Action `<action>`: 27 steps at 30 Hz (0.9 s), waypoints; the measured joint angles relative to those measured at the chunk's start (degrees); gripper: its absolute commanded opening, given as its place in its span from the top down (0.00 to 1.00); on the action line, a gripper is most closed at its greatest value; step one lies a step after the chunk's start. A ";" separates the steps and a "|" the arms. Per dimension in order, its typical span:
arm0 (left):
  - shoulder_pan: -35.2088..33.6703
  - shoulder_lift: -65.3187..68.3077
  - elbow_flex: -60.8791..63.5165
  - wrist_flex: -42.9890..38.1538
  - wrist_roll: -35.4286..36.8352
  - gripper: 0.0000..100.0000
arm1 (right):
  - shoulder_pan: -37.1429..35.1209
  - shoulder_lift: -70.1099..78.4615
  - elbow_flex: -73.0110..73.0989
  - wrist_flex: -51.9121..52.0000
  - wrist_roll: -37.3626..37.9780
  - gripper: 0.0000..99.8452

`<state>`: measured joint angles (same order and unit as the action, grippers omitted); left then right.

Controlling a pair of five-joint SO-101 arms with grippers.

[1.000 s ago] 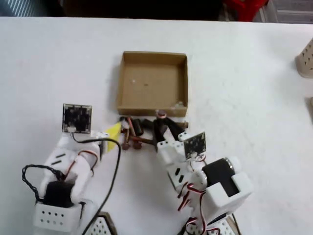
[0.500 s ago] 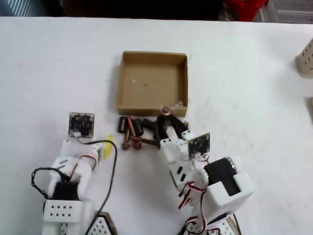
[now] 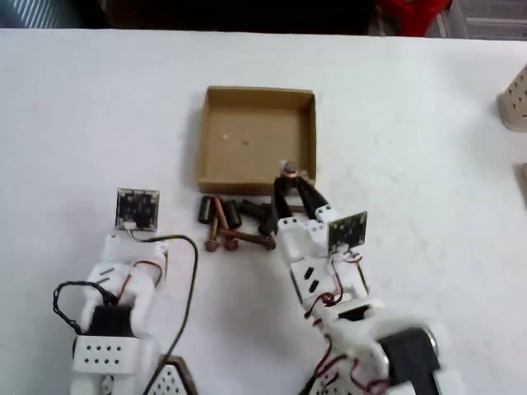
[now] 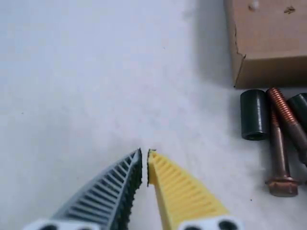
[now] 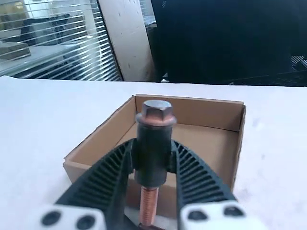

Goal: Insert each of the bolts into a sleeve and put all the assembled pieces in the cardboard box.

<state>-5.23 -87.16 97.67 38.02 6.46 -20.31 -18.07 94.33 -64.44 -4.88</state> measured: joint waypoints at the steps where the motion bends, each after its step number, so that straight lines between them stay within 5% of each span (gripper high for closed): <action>1: 0.00 0.00 0.00 0.00 0.00 0.95 | 0.79 -2.90 -0.62 4.31 0.00 0.98; 14: 0.00 0.00 0.00 0.00 0.00 0.95 | 4.13 -25.76 -33.14 78.33 0.00 0.98; 27: 0.00 0.00 0.00 0.00 0.00 0.95 | 5.89 4.40 -72.00 103.56 -0.09 0.98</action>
<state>-5.23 -87.16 97.67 38.02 6.46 -14.42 -13.67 22.33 39.12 -4.97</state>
